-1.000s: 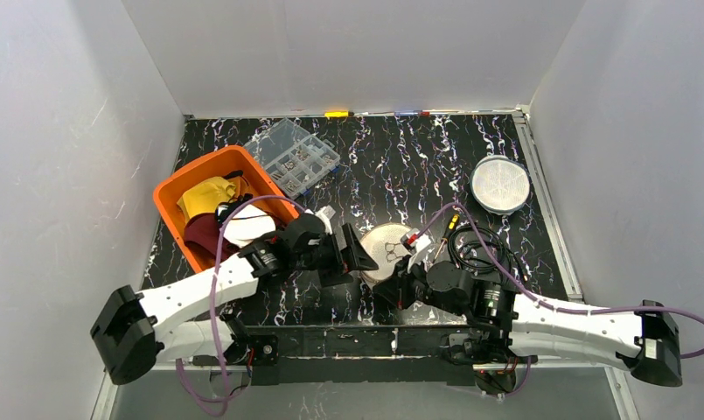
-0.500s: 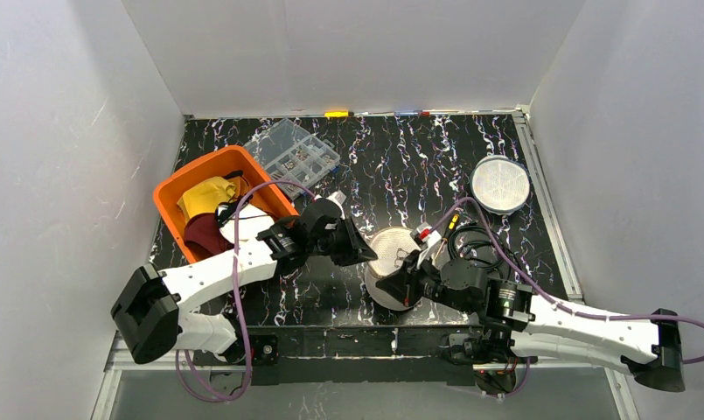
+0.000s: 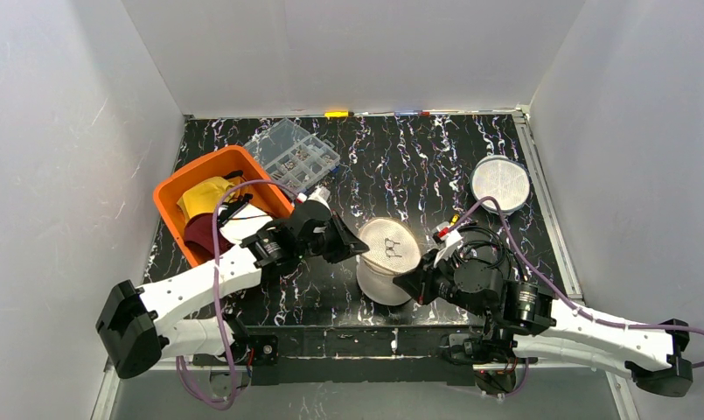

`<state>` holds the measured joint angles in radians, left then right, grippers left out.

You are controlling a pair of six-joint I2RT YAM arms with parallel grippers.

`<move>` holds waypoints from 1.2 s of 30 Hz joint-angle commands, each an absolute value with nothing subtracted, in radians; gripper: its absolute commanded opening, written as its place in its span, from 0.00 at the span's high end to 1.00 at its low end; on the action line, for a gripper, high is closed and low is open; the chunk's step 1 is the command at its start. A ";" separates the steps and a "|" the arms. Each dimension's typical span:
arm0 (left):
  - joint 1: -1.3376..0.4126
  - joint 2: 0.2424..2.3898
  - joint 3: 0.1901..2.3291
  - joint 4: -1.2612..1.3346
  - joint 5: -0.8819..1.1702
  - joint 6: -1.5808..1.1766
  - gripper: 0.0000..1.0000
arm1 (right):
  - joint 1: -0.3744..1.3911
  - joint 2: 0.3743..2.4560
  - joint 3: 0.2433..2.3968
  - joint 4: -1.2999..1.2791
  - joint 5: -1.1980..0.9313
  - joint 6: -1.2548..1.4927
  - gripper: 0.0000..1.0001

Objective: Unzip the laundry bag and remove the bra
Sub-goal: Unzip the laundry bag at the center of the board.

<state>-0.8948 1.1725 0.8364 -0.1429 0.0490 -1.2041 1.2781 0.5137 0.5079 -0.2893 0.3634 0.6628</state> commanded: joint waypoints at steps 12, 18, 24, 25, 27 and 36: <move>-0.861 1.059 0.802 -0.247 -0.037 -1.194 1.00 | 1.280 0.458 0.555 -0.429 0.563 0.731 0.99; -0.854 1.049 0.789 -0.243 -0.029 -1.195 1.00 | 1.281 0.445 0.534 -0.453 0.632 0.761 0.99; -0.837 1.047 0.782 -0.224 -0.001 -1.184 1.00 | 1.281 0.462 0.527 -0.463 0.662 0.761 0.99; -0.832 1.047 0.782 -0.219 0.023 -1.180 1.00 | 1.281 0.466 0.525 -0.467 0.669 0.762 0.99; -0.817 1.050 0.782 -0.207 0.056 -1.171 1.00 | 1.281 0.471 0.522 -0.471 0.681 0.761 0.99; -0.708 1.153 0.855 -0.116 0.344 -1.093 1.00 | 1.282 0.516 0.518 -0.430 0.640 0.682 0.99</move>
